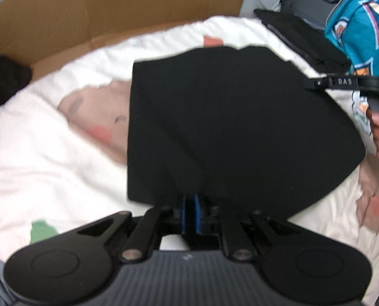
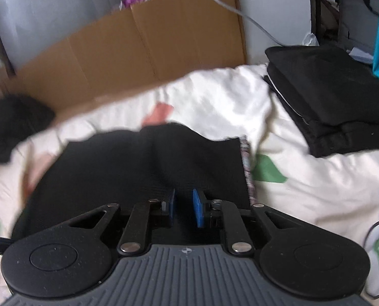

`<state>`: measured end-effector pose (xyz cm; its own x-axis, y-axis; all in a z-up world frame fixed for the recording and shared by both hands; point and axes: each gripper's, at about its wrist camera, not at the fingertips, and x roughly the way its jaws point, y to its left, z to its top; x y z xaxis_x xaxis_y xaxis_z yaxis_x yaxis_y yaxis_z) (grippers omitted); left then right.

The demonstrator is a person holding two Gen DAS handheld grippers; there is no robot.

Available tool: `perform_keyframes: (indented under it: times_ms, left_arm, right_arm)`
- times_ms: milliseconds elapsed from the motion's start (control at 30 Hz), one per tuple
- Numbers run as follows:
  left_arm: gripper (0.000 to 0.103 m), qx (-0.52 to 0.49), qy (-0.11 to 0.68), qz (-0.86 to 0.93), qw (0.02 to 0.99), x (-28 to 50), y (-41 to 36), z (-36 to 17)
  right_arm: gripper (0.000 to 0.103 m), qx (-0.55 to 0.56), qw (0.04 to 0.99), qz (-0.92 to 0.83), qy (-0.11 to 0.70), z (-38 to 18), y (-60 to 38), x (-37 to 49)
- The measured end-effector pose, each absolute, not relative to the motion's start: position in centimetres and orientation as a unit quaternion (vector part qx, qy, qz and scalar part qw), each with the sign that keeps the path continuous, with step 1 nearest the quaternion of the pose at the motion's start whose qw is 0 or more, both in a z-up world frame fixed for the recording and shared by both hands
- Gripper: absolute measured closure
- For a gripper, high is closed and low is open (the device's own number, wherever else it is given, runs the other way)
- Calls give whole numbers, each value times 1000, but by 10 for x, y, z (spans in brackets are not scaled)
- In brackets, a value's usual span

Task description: Fold clothes

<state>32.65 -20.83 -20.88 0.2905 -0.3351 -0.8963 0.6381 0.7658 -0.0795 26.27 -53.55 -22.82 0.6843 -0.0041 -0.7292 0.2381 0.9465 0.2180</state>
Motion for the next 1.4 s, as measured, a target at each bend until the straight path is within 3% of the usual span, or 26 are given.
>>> perform_keyframes:
  times_ms: [300,433,533,933,1167,1400]
  left_arm:
    - [94,143,531,-291,783,318,-178,-217]
    - [87,107,533,-297,785,315,-164,-209]
    - [85,80,532,-307,785,313,-159,-205]
    - [80,80,532,-329,776,310,-159,-199]
    - [70,95,529,-347,769,303,-166,-206]
    - [70,113,539,-351,757,305,-179,-218]
  right_arm:
    - [80,205,894,-92,388,-223,-555,244]
    - [58,270,880,-102,377,-213,-578,216]
    - [50,315,866,-104,374,-209,-590,197]
    - [47,435,798,-128,397,-221,-587,146]
    - [32,452,766,-190,415,-229,-572,126]
    - [31,507,741,-168,408,-245,-565,125]
